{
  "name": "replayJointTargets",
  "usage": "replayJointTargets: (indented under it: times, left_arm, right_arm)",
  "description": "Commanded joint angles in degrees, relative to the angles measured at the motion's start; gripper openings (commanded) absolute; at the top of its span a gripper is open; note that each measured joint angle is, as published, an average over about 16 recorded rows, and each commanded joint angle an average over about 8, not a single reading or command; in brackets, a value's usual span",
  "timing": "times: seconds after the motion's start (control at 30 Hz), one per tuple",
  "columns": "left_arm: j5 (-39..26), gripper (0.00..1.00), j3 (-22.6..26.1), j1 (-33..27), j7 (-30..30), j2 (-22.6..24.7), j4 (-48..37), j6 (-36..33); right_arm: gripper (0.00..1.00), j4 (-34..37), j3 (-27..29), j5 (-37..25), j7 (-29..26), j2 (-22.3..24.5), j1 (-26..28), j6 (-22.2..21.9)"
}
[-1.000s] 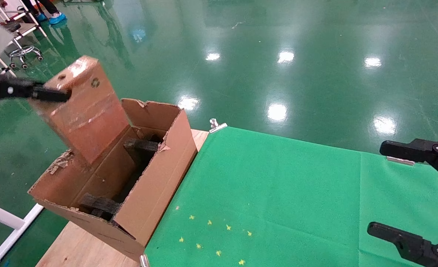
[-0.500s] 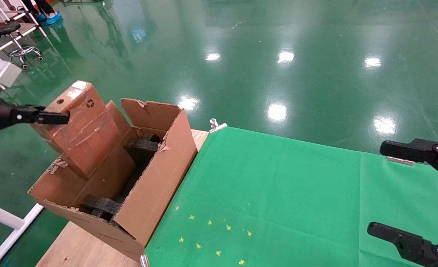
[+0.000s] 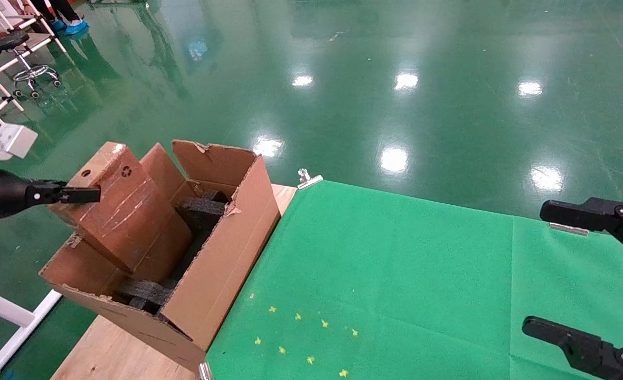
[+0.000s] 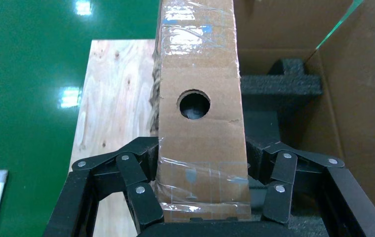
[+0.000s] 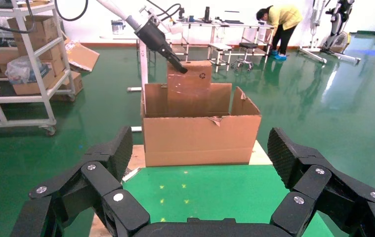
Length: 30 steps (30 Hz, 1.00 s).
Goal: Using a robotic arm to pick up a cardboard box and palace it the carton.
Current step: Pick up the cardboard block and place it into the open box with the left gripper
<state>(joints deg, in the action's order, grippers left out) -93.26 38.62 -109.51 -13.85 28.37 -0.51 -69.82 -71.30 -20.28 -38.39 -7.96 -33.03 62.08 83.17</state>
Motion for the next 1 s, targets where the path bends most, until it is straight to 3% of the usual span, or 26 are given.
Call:
replayJointTargets:
  times: [0.03, 0.63, 1.0]
  left_arm:
    - [0.2, 0.00, -0.2, 0.8, 0.3, 0.0, -0.6, 0.4]
    - [4.2, 0.00, -3.1, 10.4, 4.3, 2.9, -2.9, 6.0]
    - [5.3, 0.00, -4.0, 15.0, 3.7, 5.2, -2.9, 9.0]
  right_arm:
    - [1.00, 0.0, 0.0, 0.0, 0.0, 0.0, 0.0, 0.0]
    - [1.00, 0.0, 0.0, 0.0, 0.0, 0.0, 0.0, 0.0]
    - [1.00, 0.0, 0.0, 0.0, 0.0, 0.0, 0.0, 0.0]
